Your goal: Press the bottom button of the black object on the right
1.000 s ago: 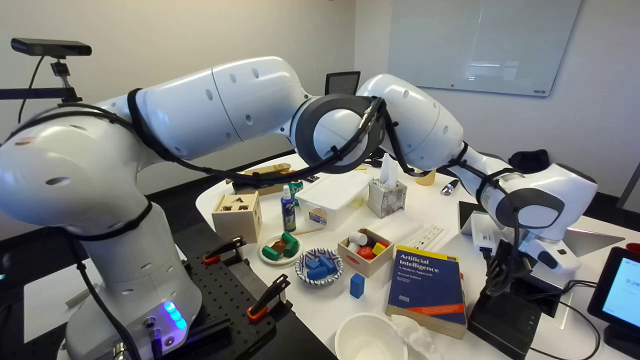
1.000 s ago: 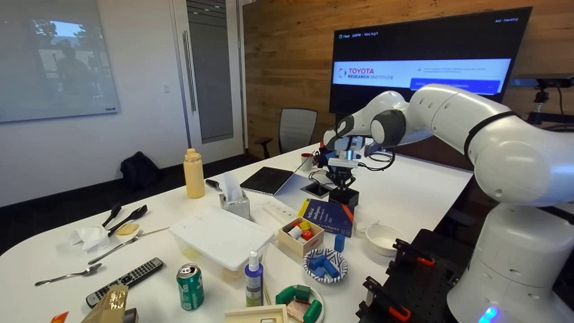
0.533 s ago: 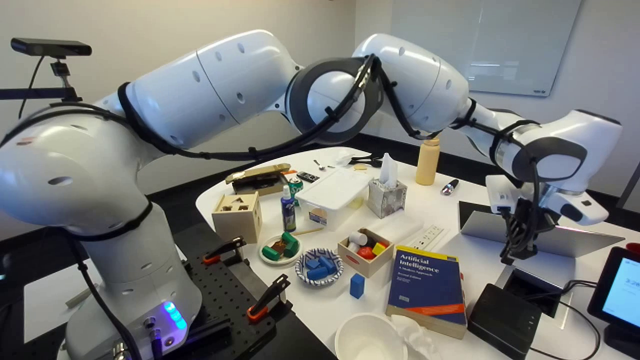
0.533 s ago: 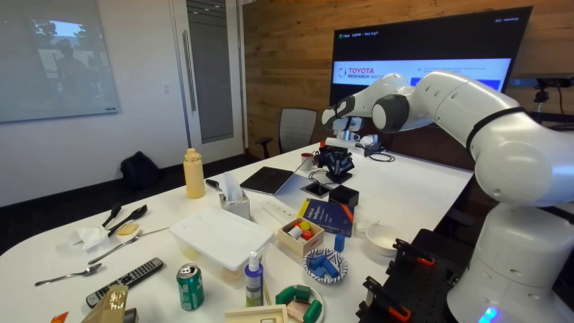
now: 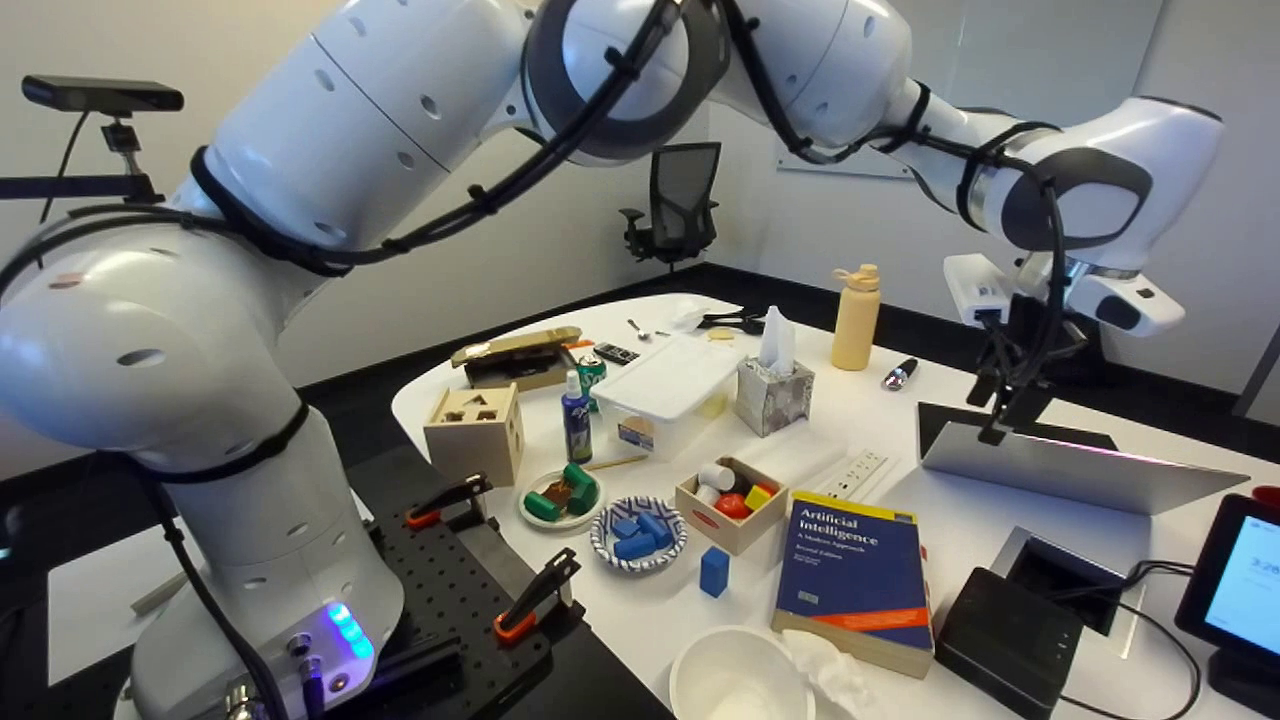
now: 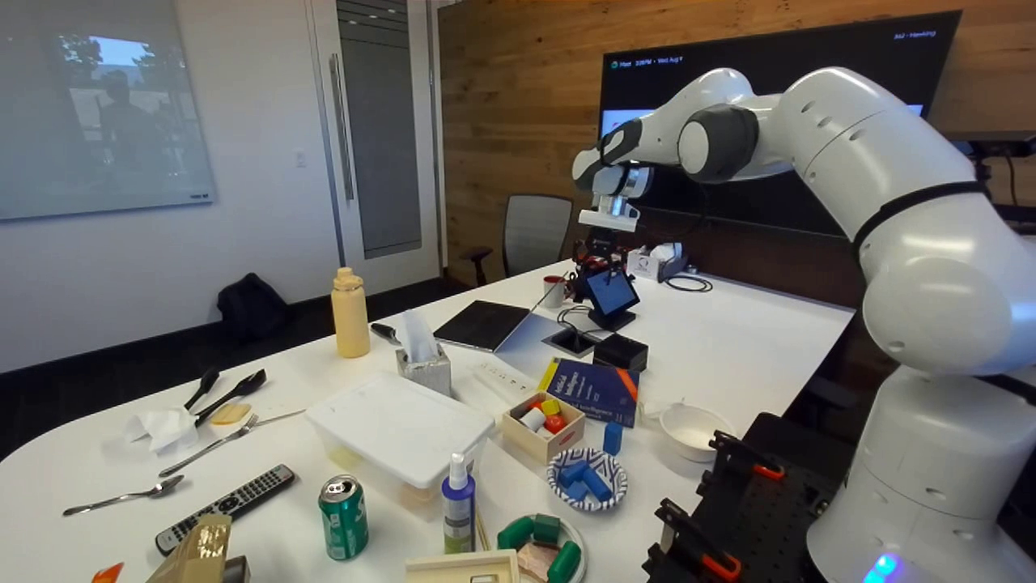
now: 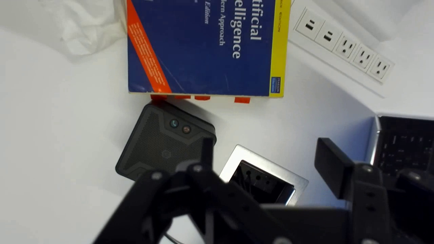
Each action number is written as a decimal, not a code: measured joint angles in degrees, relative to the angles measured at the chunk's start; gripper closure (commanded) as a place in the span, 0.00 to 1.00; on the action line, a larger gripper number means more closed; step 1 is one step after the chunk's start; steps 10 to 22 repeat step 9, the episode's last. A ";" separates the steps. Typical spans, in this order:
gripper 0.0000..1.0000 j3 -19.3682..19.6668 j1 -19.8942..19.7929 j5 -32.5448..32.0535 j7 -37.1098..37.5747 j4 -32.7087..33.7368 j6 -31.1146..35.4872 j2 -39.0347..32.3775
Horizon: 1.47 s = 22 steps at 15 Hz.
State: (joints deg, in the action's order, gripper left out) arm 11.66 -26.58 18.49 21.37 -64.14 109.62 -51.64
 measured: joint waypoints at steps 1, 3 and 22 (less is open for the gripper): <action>0.00 0.04 0.68 -0.14 -0.09 -2.33 0.01 2.10; 0.00 0.23 2.04 -0.45 -0.10 -7.08 0.27 6.34; 0.00 1.01 6.05 -2.69 -0.09 -21.90 1.76 19.03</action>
